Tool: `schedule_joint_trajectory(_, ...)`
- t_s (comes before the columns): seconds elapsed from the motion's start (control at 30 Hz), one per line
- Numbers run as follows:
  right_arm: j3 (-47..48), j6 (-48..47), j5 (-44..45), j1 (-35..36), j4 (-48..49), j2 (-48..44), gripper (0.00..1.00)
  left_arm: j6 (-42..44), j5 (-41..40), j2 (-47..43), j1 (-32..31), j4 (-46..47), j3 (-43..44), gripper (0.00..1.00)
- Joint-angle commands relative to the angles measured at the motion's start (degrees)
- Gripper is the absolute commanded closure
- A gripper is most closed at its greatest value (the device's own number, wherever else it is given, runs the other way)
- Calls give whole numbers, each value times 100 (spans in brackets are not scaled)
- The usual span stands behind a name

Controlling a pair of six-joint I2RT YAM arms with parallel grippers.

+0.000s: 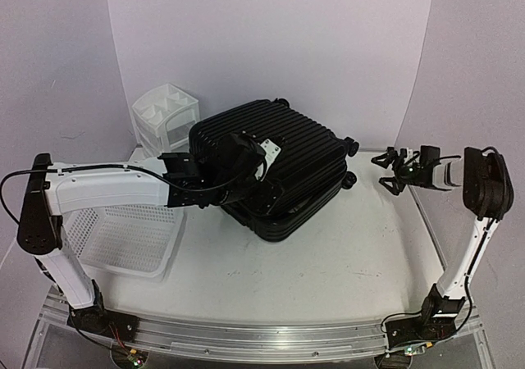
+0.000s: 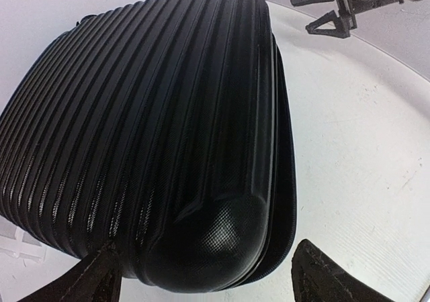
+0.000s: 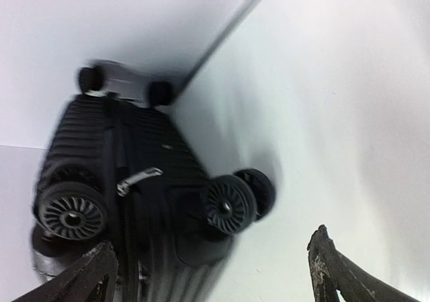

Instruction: Open, take out, and arrange the luggage

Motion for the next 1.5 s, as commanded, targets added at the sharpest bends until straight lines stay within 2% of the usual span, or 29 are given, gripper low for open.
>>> schedule_joint_trajectory(0.0,404,-2674,2405,690,-4339,-1082,2,-56,-272,-555,44,181,-211,10)
schedule_joint_trajectory(0.07,523,-3247,3609,1175,-5107,-1541,2,-16,-471,-686,80,186,-297,8)
schedule_joint_trajectory(0.1,485,-3276,3929,1376,-5277,-1775,2,-17,-573,-778,107,184,-349,6)
schedule_joint_trajectory(0.17,444,-3182,4424,1472,-5632,-2314,2,-94,-609,-982,227,184,-501,5)
schedule_joint_trajectory(0.23,416,-3466,4559,1740,-5853,-2908,2,-324,-395,-1272,461,175,-752,4)
schedule_joint_trajectory(0.33,512,-4050,4445,2123,-6109,-3499,2,-1190,744,-1855,1110,195,-1196,2)
schedule_joint_trajectory(0.43,580,-4162,4313,2159,-5747,-3825,2,-2127,1692,-2169,1660,385,-1547,2)
schedule_joint_trajectory(0.5,1115,-3868,3881,2123,-5582,-3528,2,-2524,1927,-2229,1746,522,-1648,2)
schedule_joint_trajectory(0.6,2443,-3044,2980,1976,-5626,-2336,2,-3009,2124,-2196,1764,551,-1662,2)
schedule_joint_trajectory(0.73,3880,-2043,2505,1871,-5439,-1125,2,-3701,2095,-2282,1780,731,-1920,1)
schedule_joint_trajectory(0.83,4896,-1493,2420,1847,-5415,-114,11,-4027,2273,-2263,1806,1017,-2132,1)
schedule_joint_trajectory(0.9,5201,-1278,2518,1832,-5414,364,19,-4043,2446,-2174,1832,1187,-2112,1)
schedule_joint_trajectory(1.07,5672,-1390,2802,1832,-5359,1006,21,-4036,2961,-1804,1870,1269,-1864,1)
schedule_joint_trajectory(1.2,5429,-1687,2669,1832,-5510,1043,25,-4115,2861,-1580,1911,1301,-1786,1)
schedule_joint_trajectory(1.33,4486,-1792,2484,1832,-5411,620,25,-4203,2812,-1252,2030,1325,-1665,0)
schedule_joint_trajectory(1.47,3250,-1596,2189,1832,-4895,10,28,-4095,2773,-1050,2170,1342,-1590,1)
